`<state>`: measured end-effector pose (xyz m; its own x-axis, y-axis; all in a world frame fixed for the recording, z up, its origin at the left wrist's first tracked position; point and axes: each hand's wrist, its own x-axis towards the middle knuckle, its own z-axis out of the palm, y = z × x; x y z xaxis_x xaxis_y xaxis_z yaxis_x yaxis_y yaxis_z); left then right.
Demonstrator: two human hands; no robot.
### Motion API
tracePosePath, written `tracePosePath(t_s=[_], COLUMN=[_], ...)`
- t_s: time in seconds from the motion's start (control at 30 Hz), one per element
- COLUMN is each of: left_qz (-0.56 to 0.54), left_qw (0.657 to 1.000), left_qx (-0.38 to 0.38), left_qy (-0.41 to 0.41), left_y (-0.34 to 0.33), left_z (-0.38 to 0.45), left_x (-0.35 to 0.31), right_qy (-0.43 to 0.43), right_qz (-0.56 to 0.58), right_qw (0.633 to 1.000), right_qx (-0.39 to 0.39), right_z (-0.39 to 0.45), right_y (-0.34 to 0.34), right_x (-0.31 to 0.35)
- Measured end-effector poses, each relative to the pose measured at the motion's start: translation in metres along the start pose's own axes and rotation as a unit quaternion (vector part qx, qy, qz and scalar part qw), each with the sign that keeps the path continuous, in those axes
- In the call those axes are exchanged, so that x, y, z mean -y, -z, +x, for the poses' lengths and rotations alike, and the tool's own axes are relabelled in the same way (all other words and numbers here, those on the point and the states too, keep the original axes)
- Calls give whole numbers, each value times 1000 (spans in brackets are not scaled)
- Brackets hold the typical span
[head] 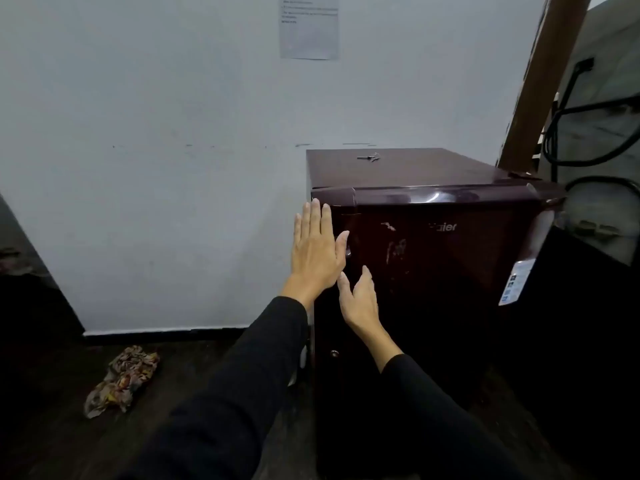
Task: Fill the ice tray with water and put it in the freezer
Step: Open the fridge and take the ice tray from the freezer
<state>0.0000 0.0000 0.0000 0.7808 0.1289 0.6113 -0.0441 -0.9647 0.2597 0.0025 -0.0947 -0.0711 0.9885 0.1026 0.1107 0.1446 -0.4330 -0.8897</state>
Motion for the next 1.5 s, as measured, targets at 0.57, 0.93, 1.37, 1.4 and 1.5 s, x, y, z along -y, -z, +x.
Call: tracePosePath(t_s=[0.57,0.93,1.37,1.4,1.5], left_qz=[82,80,94,94,91], left_qw=[995,995,994,994,995], left_qx=[37,28,30,21,-2], left_qy=[-51,-42,-42,-44,-36], left_y=[-31,-39,-22,-19,-13], left_z=[57,54,17,9,-12], left_x=[19,19,3,-3,-23], right_qy=[0,10,-1,3,7], right_qz=[35,52,94,95,100], right_qw=[998,997,992,992,991], right_qx=[56,55,83,87,92], right_z=[37,32,-12,-19,-38], right_y=[-20,-14,9,13,29], right_x=[-19,-16,-14,-17,-26])
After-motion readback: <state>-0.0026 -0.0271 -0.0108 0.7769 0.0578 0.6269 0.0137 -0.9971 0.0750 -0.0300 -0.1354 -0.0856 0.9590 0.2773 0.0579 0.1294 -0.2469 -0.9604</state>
